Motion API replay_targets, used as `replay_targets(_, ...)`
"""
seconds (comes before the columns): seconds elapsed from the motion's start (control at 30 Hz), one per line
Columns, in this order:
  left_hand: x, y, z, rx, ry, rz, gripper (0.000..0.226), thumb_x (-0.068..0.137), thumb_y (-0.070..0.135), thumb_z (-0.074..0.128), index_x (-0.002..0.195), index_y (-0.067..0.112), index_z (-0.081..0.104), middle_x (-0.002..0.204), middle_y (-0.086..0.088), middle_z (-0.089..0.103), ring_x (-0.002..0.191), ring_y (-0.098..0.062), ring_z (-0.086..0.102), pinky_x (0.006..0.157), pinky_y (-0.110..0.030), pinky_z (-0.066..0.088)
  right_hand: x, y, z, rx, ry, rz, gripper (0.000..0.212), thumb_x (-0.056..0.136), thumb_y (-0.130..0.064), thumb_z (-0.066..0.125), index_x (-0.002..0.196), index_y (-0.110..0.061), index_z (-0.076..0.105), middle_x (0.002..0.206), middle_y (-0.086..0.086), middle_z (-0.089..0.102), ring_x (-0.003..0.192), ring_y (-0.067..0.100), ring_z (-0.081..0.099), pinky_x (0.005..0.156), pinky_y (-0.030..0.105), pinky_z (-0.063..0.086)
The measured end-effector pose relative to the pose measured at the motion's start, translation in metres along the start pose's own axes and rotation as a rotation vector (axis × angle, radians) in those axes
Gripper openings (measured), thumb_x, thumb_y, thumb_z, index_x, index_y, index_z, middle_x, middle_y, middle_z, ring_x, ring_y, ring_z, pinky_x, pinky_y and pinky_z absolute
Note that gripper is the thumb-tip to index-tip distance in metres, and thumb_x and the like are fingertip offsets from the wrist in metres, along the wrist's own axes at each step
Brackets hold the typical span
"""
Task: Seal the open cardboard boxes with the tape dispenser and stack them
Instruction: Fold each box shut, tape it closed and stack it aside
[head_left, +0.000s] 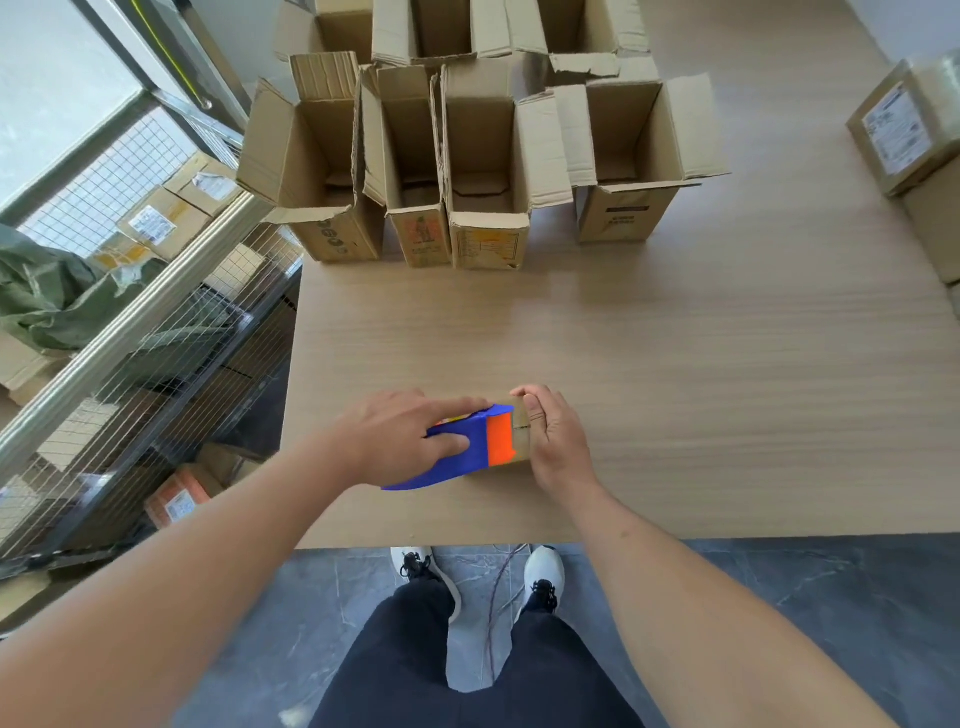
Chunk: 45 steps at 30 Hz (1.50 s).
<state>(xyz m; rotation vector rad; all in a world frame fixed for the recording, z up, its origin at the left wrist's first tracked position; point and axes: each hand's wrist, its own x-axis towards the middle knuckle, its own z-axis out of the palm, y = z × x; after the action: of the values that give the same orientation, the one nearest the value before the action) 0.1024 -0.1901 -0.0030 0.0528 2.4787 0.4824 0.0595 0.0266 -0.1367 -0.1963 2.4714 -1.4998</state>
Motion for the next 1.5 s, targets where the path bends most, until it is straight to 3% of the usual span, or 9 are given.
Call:
replay_targets(0.1,-0.008,-0.026,-0.008,-0.182,-0.089,-0.009,0.049,0.103,0.046,0.049,0.138,0.074,0.031,0.108,0.022,0.061,0.097,-0.006,0.055,0.077,-0.027,0.039,0.002,0.0,0.001,-0.049,0.011,-0.013,0.031,0.104,-0.039,0.033,0.104,-0.033,0.064,0.099,-0.011,0.064,0.098,0.017,0.059,0.09,0.041,0.048)
replay_targets(0.27,-0.026,-0.082,-0.005,-0.415,-0.248,-0.043,0.046,0.098,0.047,0.051,0.135,0.073,0.041,0.132,0.034,0.059,0.123,-0.006,0.056,0.108,-0.038,0.042,0.002,0.001,0.001,-0.119,0.008,-0.008,0.025,0.11,-0.029,0.04,0.107,-0.029,0.064,0.098,-0.009,0.062,0.094,0.015,0.057,0.088,0.039,0.048)
replay_targets(0.53,-0.007,-0.133,0.02,-0.584,-0.371,-0.048,0.049,0.09,0.056,0.056,0.136,0.067,0.045,0.129,0.029,0.065,0.12,-0.007,0.061,0.114,-0.043,0.04,-0.001,-0.01,0.001,-0.343,0.037,-0.021,0.024,0.109,-0.034,0.039,0.107,-0.033,0.062,0.099,-0.009,0.061,0.094,0.019,0.056,0.083,0.04,0.048)
replay_targets(0.77,0.006,-0.128,0.039,-0.579,-0.302,0.016,0.04,0.106,0.039,0.053,0.136,0.065,0.048,0.131,0.025,0.062,0.121,-0.011,0.059,0.11,-0.038,0.041,-0.01,-0.04,0.03,-1.11,0.447,-0.153,0.026,0.09,-0.007,0.061,0.11,-0.019,0.072,0.097,0.011,0.063,0.078,0.032,0.061,0.07,0.04,0.046)
replay_targets(0.9,0.01,-0.13,0.04,-0.589,-0.28,0.019,0.038,0.105,0.039,0.053,0.132,0.066,0.05,0.129,0.026,0.063,0.118,-0.008,0.059,0.1,-0.03,0.042,-0.026,-0.059,0.053,-0.972,0.32,-0.097,0.039,0.095,-0.013,0.057,0.133,-0.012,0.063,0.118,0.019,0.059,0.094,0.038,0.059,0.08,0.046,0.049)
replay_targets(1.0,0.011,-0.13,0.039,-0.579,-0.286,0.041,0.038,0.105,0.042,0.052,0.128,0.072,0.048,0.128,0.028,0.062,0.118,-0.008,0.059,0.101,-0.033,0.043,-0.038,-0.061,0.066,-0.815,0.063,0.174,0.066,0.101,-0.06,0.028,0.159,-0.028,0.028,0.163,0.02,0.017,0.141,0.039,0.024,0.117,0.054,0.028)
replay_targets(1.1,0.01,-0.133,0.037,-0.555,-0.294,0.075,0.04,0.105,0.043,0.052,0.132,0.072,0.045,0.131,0.03,0.06,0.121,-0.007,0.057,0.104,-0.034,0.042,-0.039,-0.052,0.07,-0.846,-0.041,0.186,0.078,0.096,-0.072,0.017,0.163,-0.034,0.002,0.167,0.015,-0.019,0.153,0.037,-0.009,0.125,0.054,0.002)
replay_targets(1.3,-0.008,-0.147,0.04,-0.546,-0.272,0.116,0.043,0.106,0.045,0.047,0.133,0.078,0.036,0.125,0.048,0.052,0.113,0.019,0.05,0.095,-0.022,0.038,-0.033,-0.04,0.07,-0.912,-0.055,0.11,0.082,0.097,-0.073,0.008,0.163,-0.028,-0.006,0.164,0.018,-0.029,0.153,0.032,-0.026,0.126,0.049,-0.008)
replay_targets(1.5,-0.018,-0.15,0.034,-0.464,-0.262,0.202,0.044,0.105,0.052,0.04,0.143,0.071,0.028,0.137,0.036,0.052,0.125,-0.003,0.053,0.109,-0.04,0.04,-0.029,-0.037,0.067,-0.915,-0.095,0.106,0.082,0.096,-0.076,0.008,0.161,-0.032,-0.013,0.163,0.015,-0.034,0.15,0.028,-0.033,0.125,0.046,-0.014)
